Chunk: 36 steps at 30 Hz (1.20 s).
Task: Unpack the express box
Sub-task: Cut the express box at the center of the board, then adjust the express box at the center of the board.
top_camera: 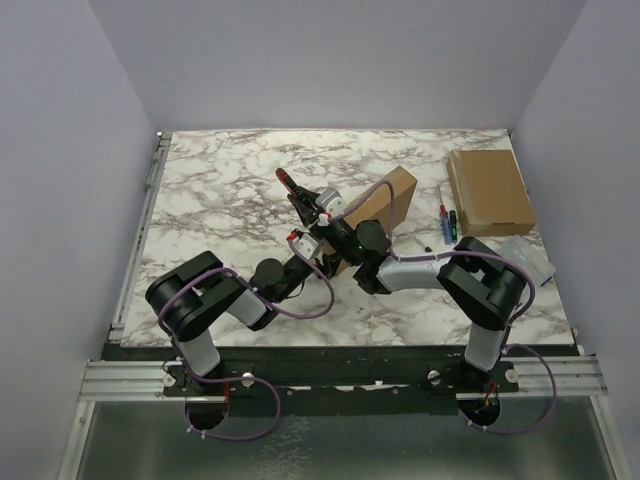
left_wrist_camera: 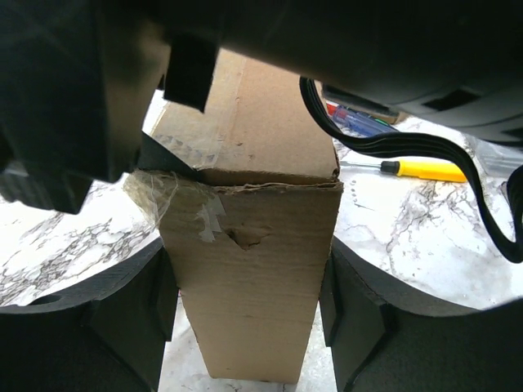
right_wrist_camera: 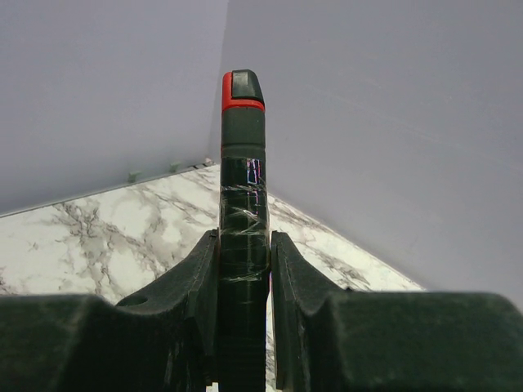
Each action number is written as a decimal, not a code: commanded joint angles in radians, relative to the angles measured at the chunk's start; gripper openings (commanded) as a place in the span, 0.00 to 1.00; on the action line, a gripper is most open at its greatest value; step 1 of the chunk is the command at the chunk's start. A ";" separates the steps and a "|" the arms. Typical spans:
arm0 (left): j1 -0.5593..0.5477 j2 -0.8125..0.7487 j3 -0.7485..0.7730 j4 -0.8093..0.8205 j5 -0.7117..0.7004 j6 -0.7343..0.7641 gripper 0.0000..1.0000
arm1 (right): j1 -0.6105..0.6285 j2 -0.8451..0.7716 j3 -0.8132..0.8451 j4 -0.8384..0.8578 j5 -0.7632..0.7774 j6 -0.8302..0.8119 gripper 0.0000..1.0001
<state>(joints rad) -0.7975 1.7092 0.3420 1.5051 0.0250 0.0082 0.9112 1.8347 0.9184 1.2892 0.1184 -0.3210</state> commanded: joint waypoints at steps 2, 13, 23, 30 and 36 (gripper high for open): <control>-0.041 -0.010 -0.035 0.117 0.123 0.035 0.06 | -0.071 0.061 0.067 0.069 -0.003 -0.035 0.01; -0.041 0.027 -0.049 0.147 0.050 -0.028 0.06 | -0.062 -0.286 0.106 -0.318 0.022 0.017 0.00; -0.043 -0.019 -0.087 0.109 -0.015 -0.145 0.47 | -0.061 -0.528 0.170 -0.658 0.272 -0.054 0.01; -0.047 -0.321 -0.057 -0.292 -0.018 -0.222 0.99 | -0.064 -0.735 0.042 -0.823 0.493 -0.008 0.01; -0.049 -0.608 -0.035 -0.680 -0.031 -0.332 0.99 | -0.066 -0.929 -0.050 -0.987 0.628 0.130 0.01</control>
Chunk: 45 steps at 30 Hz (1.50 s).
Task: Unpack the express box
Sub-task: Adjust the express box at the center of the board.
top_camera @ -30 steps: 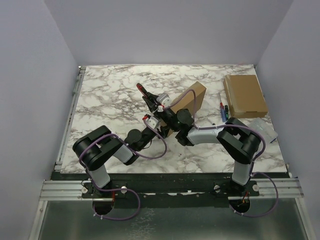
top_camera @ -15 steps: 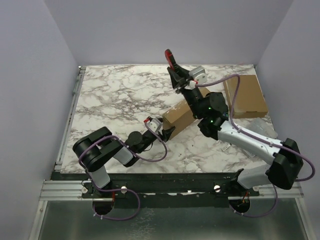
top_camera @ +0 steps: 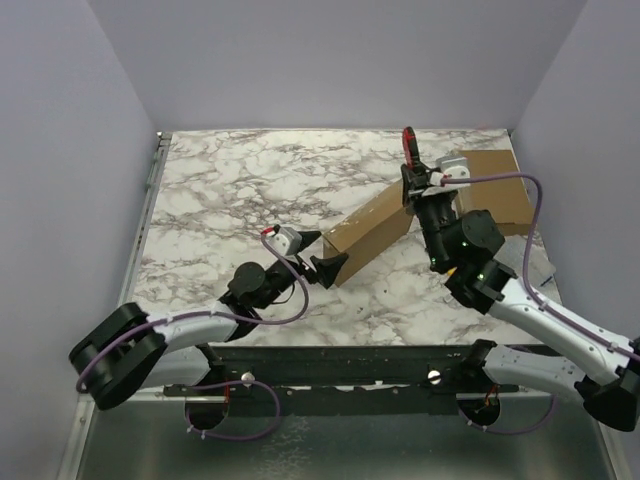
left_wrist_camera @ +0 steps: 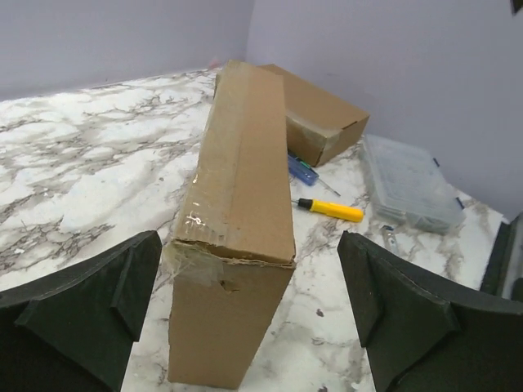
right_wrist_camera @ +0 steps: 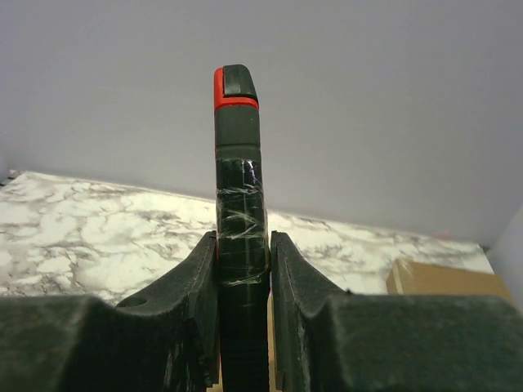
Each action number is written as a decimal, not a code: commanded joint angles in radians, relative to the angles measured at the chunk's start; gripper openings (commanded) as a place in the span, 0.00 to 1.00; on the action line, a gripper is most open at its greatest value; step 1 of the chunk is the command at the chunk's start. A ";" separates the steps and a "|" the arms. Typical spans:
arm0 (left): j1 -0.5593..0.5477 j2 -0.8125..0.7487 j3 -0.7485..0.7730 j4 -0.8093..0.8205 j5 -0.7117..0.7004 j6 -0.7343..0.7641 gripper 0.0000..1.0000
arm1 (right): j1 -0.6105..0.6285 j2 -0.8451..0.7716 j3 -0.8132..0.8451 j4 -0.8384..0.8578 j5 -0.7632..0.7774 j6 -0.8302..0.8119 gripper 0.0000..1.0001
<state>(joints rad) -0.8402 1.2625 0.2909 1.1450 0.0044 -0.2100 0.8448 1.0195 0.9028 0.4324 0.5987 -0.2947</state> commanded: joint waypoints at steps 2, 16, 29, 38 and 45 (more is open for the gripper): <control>-0.008 -0.259 0.026 -0.432 -0.005 -0.154 0.99 | 0.000 -0.169 -0.037 -0.208 0.146 0.136 0.01; 0.009 0.178 0.918 -1.179 0.017 -0.168 0.99 | 0.000 -0.417 0.021 -0.623 0.155 0.351 0.01; 0.009 0.672 1.466 -1.406 0.092 0.042 0.99 | 0.000 -0.572 0.050 -0.709 0.146 0.350 0.00; -0.012 0.766 1.473 -1.416 0.045 0.147 0.94 | 0.000 -0.576 0.020 -0.695 0.087 0.341 0.01; -0.020 0.634 1.263 -1.417 0.136 0.316 0.70 | 0.000 -0.529 0.004 -0.671 0.089 0.345 0.01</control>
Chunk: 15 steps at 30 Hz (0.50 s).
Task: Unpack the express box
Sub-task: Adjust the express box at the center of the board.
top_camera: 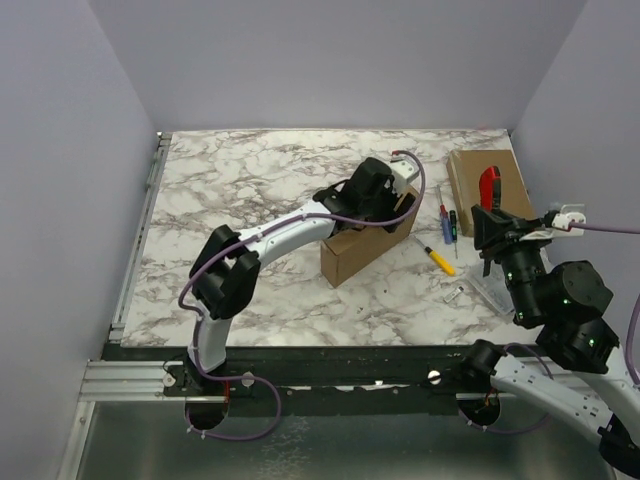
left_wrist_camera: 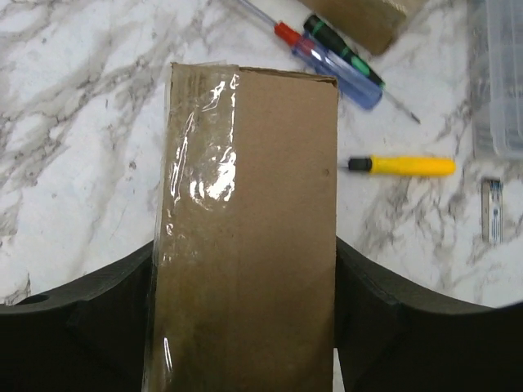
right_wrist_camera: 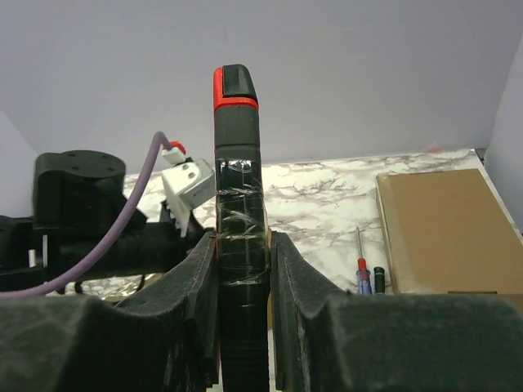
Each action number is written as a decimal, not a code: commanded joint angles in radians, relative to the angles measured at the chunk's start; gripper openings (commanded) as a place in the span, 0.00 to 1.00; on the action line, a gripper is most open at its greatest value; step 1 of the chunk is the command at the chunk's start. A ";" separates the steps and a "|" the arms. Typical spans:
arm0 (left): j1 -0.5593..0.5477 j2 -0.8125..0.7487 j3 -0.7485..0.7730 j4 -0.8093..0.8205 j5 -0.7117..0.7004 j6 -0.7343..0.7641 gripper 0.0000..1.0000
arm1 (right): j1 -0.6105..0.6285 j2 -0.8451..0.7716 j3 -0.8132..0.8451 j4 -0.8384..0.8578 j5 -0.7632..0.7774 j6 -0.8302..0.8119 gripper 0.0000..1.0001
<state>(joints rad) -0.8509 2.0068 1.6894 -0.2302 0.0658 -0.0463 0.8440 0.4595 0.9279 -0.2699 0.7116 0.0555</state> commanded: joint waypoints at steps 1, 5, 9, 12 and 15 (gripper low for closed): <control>-0.008 -0.143 -0.181 -0.041 0.094 0.186 0.68 | 0.001 0.040 -0.029 0.041 -0.031 -0.004 0.01; -0.009 -0.285 -0.351 -0.045 0.189 0.295 0.64 | 0.002 0.080 -0.053 0.093 -0.054 -0.007 0.01; -0.008 -0.415 -0.500 -0.048 0.303 0.389 0.73 | 0.001 0.121 -0.069 0.142 -0.092 0.030 0.01; -0.009 -0.453 -0.541 -0.046 0.306 0.363 0.84 | 0.001 0.166 -0.084 0.160 -0.141 0.056 0.01; -0.009 -0.469 -0.562 -0.038 0.237 0.339 0.92 | 0.001 0.221 -0.070 0.138 -0.171 0.079 0.01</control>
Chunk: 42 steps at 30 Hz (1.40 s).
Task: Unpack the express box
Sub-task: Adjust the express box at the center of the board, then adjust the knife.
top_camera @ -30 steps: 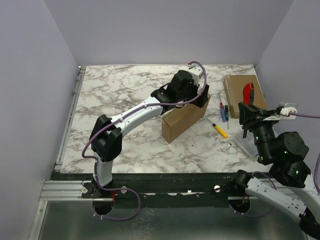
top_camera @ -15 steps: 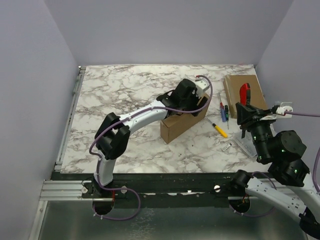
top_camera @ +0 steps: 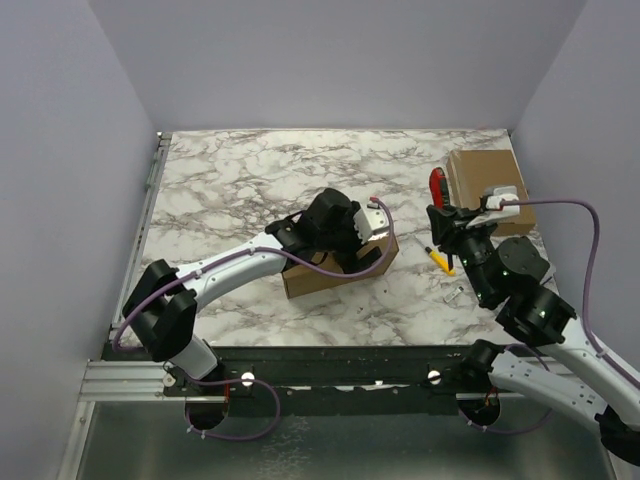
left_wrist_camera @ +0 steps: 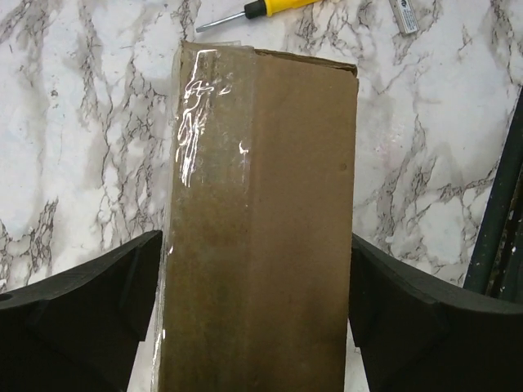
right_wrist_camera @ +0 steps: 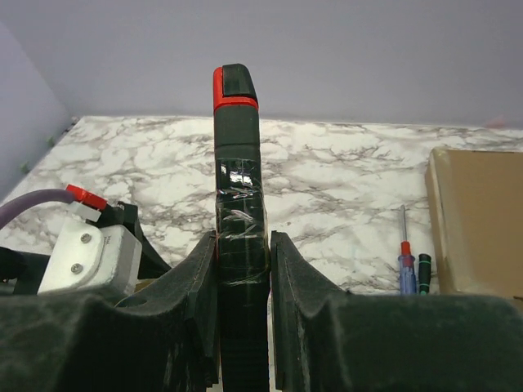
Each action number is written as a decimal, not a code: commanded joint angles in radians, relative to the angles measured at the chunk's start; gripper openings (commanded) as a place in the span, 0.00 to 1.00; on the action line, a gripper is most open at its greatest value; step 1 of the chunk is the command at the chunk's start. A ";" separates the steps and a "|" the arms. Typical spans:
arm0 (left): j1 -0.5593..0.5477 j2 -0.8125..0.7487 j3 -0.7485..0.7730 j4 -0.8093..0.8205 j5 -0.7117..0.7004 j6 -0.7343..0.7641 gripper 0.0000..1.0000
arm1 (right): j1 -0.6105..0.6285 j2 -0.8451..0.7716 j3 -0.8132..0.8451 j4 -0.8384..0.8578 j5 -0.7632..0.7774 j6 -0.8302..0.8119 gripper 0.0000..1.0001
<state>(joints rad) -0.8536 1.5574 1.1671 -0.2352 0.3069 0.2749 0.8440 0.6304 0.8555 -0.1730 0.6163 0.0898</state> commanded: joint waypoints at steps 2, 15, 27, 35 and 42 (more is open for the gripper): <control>-0.006 -0.032 -0.028 -0.035 -0.031 -0.001 0.97 | 0.001 0.077 0.016 0.037 -0.094 0.046 0.01; -0.002 -0.187 0.094 -0.006 -0.048 -0.172 0.99 | 0.001 0.149 0.068 -0.051 -0.166 0.121 0.01; 0.013 -0.351 0.045 0.241 -0.134 -1.059 0.99 | 0.001 0.128 0.046 0.026 -0.446 0.016 0.01; 0.023 -0.302 -0.015 0.434 -0.194 -1.341 0.99 | 0.001 0.152 0.016 0.137 -0.537 -0.071 0.01; 0.023 -0.265 -0.024 0.494 -0.284 -1.368 0.75 | 0.001 0.175 -0.014 0.227 -0.521 -0.119 0.01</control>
<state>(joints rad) -0.8314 1.2716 1.1358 0.1764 0.0982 -1.0271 0.8444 0.7929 0.8574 -0.0463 0.1146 0.0269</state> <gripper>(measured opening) 0.871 0.280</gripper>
